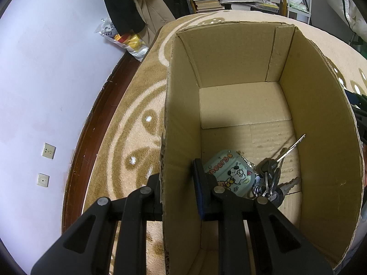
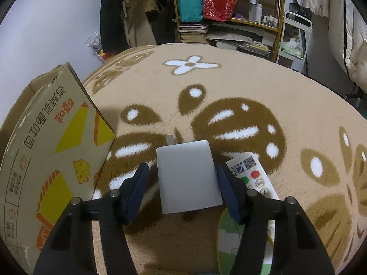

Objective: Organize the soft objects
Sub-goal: 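Lower the right gripper onto the white charger and close, then lift the white charger into the box and open the right gripper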

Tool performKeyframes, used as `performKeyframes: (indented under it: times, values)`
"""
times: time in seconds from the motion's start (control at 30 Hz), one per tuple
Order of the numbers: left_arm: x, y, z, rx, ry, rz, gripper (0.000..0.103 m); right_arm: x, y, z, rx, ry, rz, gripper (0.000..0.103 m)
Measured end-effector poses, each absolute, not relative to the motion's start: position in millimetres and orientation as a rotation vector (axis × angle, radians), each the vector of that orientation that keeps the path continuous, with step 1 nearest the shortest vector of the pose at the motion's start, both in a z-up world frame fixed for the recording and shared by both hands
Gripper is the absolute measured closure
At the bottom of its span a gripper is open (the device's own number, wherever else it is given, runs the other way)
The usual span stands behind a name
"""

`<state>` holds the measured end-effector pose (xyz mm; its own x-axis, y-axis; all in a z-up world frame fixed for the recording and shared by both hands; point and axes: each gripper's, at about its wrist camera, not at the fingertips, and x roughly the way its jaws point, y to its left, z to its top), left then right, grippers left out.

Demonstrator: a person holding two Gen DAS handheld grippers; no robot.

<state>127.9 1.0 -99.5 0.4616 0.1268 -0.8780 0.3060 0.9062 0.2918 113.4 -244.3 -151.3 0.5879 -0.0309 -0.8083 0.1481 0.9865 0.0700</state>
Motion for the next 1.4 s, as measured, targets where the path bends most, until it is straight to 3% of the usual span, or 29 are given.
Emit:
performKeyframes:
  times: [0.07,0.13,0.47,1.07,1.4]
  values:
    - [128,1,-100,0.444,1.095,-0.115,0.084,115,-244,-152,0.128,0.945,-0.104,0.047]
    - [128,1,-100,0.443,1.096,-0.115,0.084,116,-242,-154,0.113,0.965,-0.099,0.047]
    - [128,2,-100,0.435,1.096,-0.114,0.084,111,-231,-146,0.093,0.946,-0.121,0.048]
    - [129,2,-100,0.431,1.096,-0.110,0.084,77,-172,-36,0.143,0.662,0.102,0.048]
    - [129,2,-100,0.431,1.096,-0.111,0.084,68,-129,-48,0.114,0.689,0.210,0.048]
